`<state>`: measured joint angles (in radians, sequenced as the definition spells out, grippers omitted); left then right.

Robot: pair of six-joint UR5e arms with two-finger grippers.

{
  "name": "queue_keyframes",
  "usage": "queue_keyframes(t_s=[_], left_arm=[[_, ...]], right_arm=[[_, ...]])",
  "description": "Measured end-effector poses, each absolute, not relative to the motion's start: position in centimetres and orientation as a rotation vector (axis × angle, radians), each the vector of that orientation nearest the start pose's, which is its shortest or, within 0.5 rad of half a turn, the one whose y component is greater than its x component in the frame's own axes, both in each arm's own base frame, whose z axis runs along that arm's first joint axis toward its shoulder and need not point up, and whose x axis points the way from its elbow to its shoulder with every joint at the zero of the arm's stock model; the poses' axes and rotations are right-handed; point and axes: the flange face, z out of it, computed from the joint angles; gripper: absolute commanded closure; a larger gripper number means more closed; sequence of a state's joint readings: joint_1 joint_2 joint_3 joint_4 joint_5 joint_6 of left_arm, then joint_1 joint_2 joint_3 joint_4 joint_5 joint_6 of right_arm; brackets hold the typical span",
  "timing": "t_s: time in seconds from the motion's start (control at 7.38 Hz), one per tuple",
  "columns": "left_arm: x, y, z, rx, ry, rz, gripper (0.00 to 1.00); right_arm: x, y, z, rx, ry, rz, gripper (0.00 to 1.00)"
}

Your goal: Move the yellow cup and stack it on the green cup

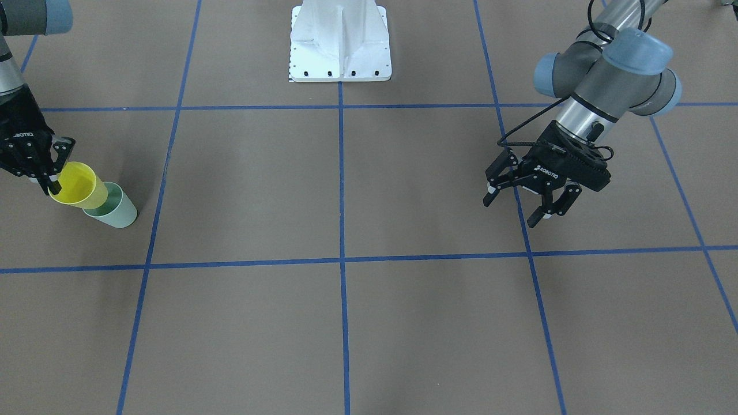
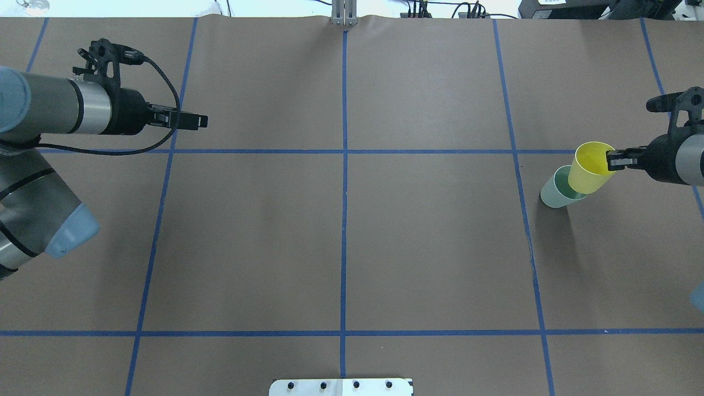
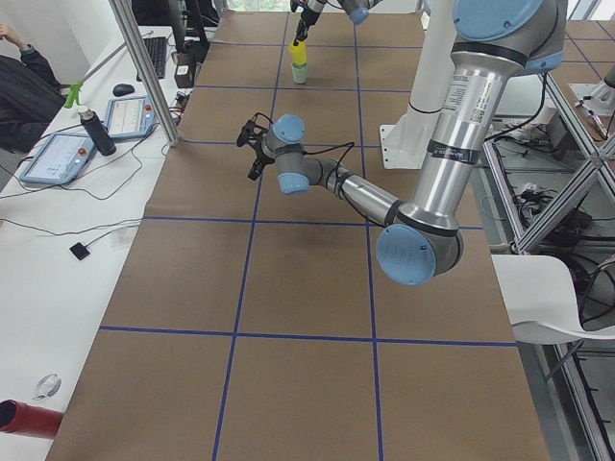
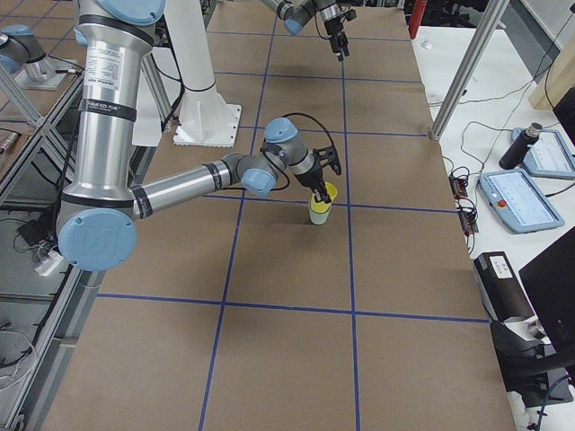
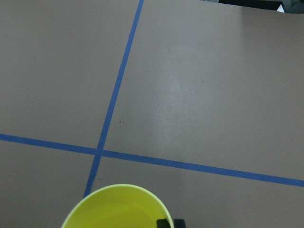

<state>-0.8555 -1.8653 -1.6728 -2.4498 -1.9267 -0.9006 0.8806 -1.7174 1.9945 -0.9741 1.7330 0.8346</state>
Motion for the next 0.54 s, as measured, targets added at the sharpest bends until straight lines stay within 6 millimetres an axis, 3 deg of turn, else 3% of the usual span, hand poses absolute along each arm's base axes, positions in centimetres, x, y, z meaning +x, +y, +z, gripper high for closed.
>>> queue_keyframes(t_s=[0.54], left_arm=[[32.16,-52.08,35.21,0.645,1.117,0.067,0.0]], right_arm=[[-20.42,-43.08,45.74,0.533,-0.721,0.061,1.0]])
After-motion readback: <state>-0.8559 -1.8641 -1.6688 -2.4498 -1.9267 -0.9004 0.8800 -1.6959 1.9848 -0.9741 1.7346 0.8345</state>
